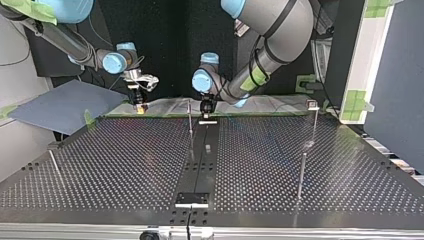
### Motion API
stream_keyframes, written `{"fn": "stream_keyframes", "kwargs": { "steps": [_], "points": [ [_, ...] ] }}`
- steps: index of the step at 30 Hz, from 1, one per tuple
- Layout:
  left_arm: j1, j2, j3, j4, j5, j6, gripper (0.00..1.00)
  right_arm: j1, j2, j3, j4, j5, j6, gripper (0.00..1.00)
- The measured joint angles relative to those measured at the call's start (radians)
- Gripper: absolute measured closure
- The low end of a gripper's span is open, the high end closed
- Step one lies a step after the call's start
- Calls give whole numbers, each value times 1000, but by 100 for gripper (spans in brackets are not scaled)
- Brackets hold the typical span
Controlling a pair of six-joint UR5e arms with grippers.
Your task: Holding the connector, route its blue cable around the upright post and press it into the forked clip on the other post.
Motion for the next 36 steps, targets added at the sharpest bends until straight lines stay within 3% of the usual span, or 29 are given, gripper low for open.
{"fn": "stream_keyframes", "kwargs": {
  "steps": [3,5,6,8,9,11,12,13,14,16,25,36],
  "points": [
    [0,0,0,-1,0,5,90,2,0,0,1,0,-2,100],
    [0,0,0,-1,1,11,76,4,0,0,2,0,-4,100],
    [0,0,0,-2,2,18,76,5,1,0,3,0,-5,100],
    [0,1,0,-6,4,31,57,6,1,0,6,0,-6,100],
    [0,1,0,-11,6,41,57,6,2,0,7,0,-6,100],
    [0,1,0,-20,7,57,39,7,2,0,10,0,-6,100],
    [0,1,0,-26,8,68,39,7,3,0,12,0,-6,100],
    [0,1,0,-31,8,75,22,7,3,0,13,0,-6,100],
    [-1,1,0,-36,9,80,10,7,3,0,15,0,-6,100],
    [-1,1,0,-50,11,87,5,7,3,0,18,0,-6,100],
    [-5,2,-5,-106,73,68,2,9,4,0,38,0,-6,100],
    [0,2,-61,-45,157,1,2,9,4,0,56,-1,-6,100]
  ]
}}
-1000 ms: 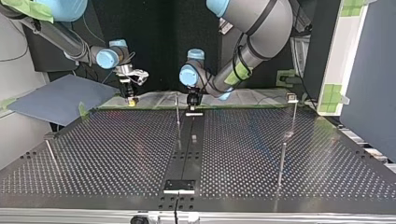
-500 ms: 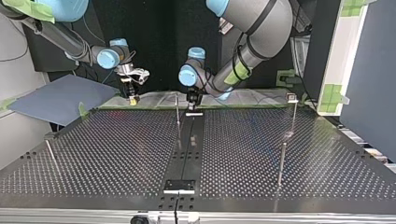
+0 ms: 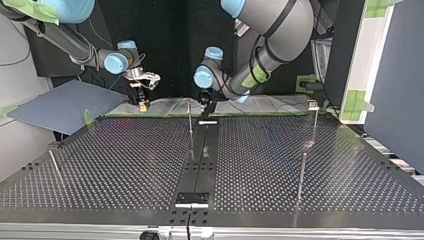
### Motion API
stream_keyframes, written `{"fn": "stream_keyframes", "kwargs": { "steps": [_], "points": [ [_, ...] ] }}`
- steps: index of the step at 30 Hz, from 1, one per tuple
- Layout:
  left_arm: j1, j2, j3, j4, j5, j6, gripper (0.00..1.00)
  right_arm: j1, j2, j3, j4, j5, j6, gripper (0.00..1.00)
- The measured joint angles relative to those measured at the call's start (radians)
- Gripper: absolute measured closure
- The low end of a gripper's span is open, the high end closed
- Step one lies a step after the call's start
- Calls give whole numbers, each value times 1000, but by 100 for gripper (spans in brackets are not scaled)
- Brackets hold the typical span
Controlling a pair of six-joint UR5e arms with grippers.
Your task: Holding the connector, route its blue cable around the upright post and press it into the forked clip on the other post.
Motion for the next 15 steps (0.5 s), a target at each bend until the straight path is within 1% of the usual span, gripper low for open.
{"fn": "stream_keyframes", "kwargs": {
  "steps": [9,15],
  "points": [
    [2,1,-9,20,79,-10,2,0,0,0,3,-1,0,100],
    [11,11,-27,43,134,-37,2,0,0,0,3,-1,0,100]
  ]
}}
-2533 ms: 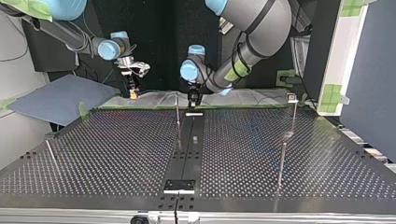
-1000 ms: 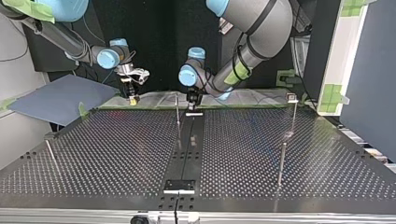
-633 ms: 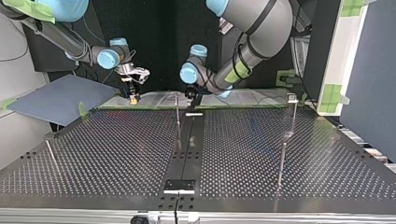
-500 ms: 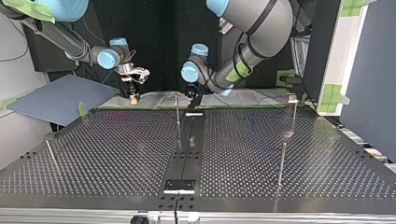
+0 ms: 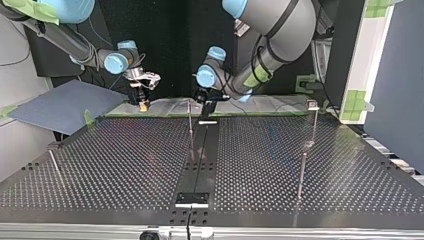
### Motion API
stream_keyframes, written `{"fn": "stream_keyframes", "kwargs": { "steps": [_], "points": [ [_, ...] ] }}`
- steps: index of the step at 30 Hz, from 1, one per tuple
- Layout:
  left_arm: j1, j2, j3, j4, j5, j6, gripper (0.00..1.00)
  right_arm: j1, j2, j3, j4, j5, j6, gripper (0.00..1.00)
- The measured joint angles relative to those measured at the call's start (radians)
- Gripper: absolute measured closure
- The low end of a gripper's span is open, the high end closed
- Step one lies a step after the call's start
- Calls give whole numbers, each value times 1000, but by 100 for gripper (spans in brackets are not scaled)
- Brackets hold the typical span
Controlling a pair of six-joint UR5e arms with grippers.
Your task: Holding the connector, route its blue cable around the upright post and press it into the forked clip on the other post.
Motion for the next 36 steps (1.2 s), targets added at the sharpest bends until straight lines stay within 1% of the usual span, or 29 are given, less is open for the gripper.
{"fn": "stream_keyframes", "kwargs": {
  "steps": [4,7,10,15,18,25,36],
  "points": [
    [10,25,-30,31,27,-30,2,0,0,0,0,0,0,100],
    [15,43,-53,55,33,-53,2,0,0,0,0,1,0,100],
    [17,49,-75,77,35,-64,2,0,0,0,0,1,0,100],
    [15,51,-100,126,35,-56,2,0,0,0,4,2,0,100],
    [12,51,-106,142,35,-50,2,0,0,0,7,2,0,100],
    [11,52,-128,160,52,-45,2,1,0,0,7,2,0,100],
    [14,53,-154,172,55,-32,2,1,-1,0,6,2,0,100]
  ]
}}
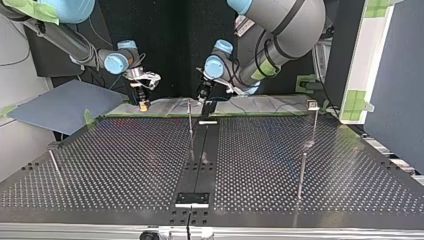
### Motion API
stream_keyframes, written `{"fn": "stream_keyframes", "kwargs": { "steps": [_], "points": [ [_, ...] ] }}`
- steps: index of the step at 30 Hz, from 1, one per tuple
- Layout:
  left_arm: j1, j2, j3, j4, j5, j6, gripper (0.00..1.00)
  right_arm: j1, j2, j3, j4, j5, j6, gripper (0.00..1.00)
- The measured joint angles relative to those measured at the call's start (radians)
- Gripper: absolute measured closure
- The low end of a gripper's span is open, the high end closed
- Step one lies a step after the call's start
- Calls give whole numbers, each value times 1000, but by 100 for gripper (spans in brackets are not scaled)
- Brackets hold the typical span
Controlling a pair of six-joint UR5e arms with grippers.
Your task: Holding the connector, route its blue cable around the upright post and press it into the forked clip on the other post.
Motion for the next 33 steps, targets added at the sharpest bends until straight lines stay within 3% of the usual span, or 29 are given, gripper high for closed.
{"fn": "stream_keyframes", "kwargs": {
  "steps": [16,33],
  "points": [
    [3,65,-81,90,1,-15,0,2,0,0,1,0,0,100],
    [-30,66,-85,78,-3,-2,0,4,0,0,2,1,0,100]
  ]
}}
